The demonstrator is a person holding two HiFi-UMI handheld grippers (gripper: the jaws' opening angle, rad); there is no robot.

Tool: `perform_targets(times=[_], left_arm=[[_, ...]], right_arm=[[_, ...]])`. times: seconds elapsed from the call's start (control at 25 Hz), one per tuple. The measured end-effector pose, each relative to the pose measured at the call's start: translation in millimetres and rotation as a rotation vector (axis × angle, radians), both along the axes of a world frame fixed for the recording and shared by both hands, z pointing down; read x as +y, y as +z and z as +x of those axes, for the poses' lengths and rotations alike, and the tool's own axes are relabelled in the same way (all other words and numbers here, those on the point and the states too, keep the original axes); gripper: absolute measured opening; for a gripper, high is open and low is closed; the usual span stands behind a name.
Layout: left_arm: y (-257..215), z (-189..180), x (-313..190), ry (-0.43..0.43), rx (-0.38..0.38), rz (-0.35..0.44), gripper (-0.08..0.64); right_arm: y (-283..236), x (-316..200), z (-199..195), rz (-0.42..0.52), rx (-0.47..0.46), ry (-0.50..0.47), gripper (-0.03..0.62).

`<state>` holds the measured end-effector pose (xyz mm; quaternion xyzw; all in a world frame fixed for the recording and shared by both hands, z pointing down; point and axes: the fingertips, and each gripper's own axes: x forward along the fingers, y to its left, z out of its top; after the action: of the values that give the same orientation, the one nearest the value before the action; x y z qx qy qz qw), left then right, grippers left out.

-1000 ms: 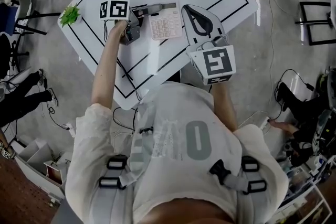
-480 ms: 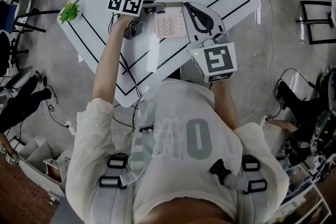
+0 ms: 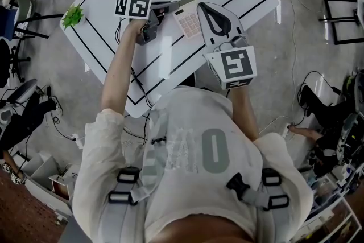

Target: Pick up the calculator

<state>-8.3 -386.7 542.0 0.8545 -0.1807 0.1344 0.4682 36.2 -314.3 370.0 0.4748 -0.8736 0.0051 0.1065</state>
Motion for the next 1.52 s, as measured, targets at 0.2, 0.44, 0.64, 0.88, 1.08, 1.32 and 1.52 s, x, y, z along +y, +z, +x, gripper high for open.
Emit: perform_targets(times=[0.2, 0.44, 0.64, 0.88, 1.08, 1.32, 1.52], left_arm=[[-1.0, 0.7, 0.0, -0.019, 0.005, 0.000, 0.061], [-4.2, 3.4, -0.5, -0.040, 0.000, 0.008, 0.061], [-12.3, 4.9, -2.5, -0.072, -0.020, 0.030, 0.061], [-28.5, -0.3, -7.3, -0.119, -0.111, 0.107, 0.061], [-52.2, -7.4, -8.9, -0.173, -0.189, 0.209, 0.061], [-97.6, -27.8, -15.7, -0.285, -0.275, 0.348, 0.061], [-154.2, -58.0, -14.2, -0.433, -0.315, 0.532, 0.061]], right_arm=[[-0.2, 1.6, 2.0, 0.002, -0.003, 0.003, 0.006], [-2.7, 6.4, 9.3, 0.006, -0.005, 0.011, 0.006], [-6.0, 12.4, 14.2, 0.013, -0.001, 0.017, 0.006], [-10.9, 26.1, 16.8, 0.029, -0.002, 0.024, 0.006], [-24.2, 37.0, 19.0, 0.063, -0.001, 0.028, 0.006], [-42.2, 46.8, 14.7, 0.114, 0.013, 0.016, 0.006], [-52.7, 52.3, 6.1, 0.150, 0.020, 0.013, 0.006]])
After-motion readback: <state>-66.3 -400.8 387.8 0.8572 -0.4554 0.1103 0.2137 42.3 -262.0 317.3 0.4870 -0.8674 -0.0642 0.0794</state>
